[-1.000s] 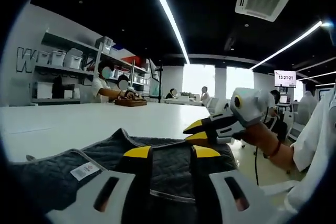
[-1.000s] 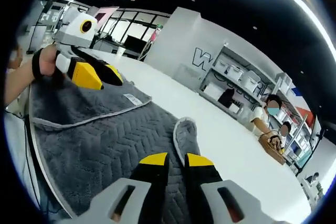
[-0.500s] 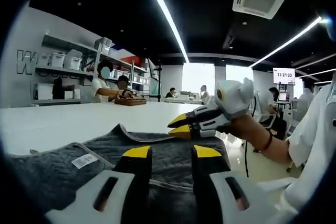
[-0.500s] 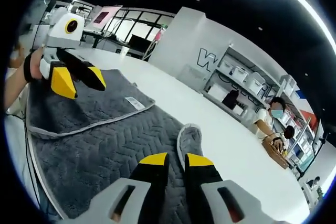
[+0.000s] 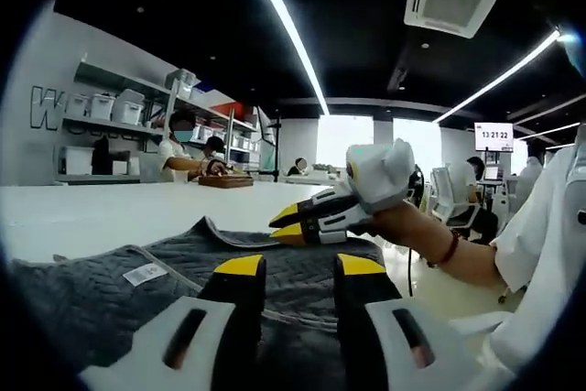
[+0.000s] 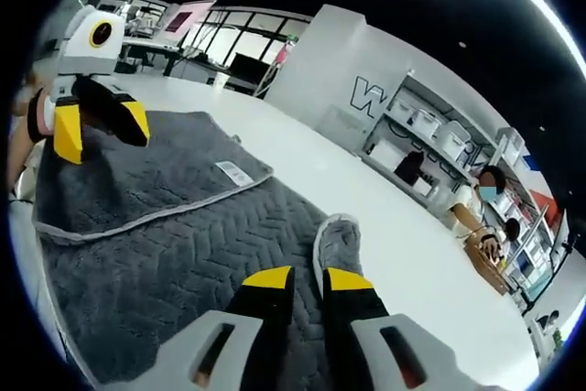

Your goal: Open the folded towel by lifting each exposed corner and separating the folded layers until the towel lies flat within the target outline without major curled edges

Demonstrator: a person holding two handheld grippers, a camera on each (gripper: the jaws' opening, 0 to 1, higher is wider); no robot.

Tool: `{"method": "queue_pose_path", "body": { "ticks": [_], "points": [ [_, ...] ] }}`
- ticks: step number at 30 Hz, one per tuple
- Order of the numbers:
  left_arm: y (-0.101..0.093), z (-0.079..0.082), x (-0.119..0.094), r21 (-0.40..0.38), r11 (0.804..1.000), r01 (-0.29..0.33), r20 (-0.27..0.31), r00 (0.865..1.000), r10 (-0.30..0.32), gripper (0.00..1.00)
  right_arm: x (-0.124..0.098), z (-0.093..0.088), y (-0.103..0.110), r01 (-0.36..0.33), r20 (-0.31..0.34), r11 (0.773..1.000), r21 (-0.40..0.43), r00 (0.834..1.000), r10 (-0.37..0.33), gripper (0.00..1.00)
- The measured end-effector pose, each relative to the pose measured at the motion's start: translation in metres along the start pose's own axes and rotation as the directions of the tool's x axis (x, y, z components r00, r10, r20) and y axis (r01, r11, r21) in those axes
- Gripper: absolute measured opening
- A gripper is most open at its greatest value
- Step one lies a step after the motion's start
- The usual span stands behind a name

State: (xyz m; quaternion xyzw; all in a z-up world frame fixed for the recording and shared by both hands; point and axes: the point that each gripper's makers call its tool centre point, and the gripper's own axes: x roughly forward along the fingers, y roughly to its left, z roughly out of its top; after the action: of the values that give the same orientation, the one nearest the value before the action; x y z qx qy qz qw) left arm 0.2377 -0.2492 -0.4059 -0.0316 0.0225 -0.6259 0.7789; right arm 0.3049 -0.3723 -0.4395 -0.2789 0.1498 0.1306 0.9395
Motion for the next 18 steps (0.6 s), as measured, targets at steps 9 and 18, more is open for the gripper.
{"method": "queue_pose_path", "body": {
  "ticks": [9,18],
  "points": [
    [-0.004,0.002,0.0,0.001,1.0,0.009,0.01,1.0,-0.009,0.3,0.013,-0.005,-0.004,-0.008,-0.042,1.0,-0.019,0.999,0.007,0.07],
    [-0.005,0.003,-0.003,0.005,1.0,0.01,0.014,1.0,-0.01,0.3,0.026,-0.012,-0.003,-0.019,-0.075,0.999,-0.027,0.997,0.017,0.07]
  ]
}}
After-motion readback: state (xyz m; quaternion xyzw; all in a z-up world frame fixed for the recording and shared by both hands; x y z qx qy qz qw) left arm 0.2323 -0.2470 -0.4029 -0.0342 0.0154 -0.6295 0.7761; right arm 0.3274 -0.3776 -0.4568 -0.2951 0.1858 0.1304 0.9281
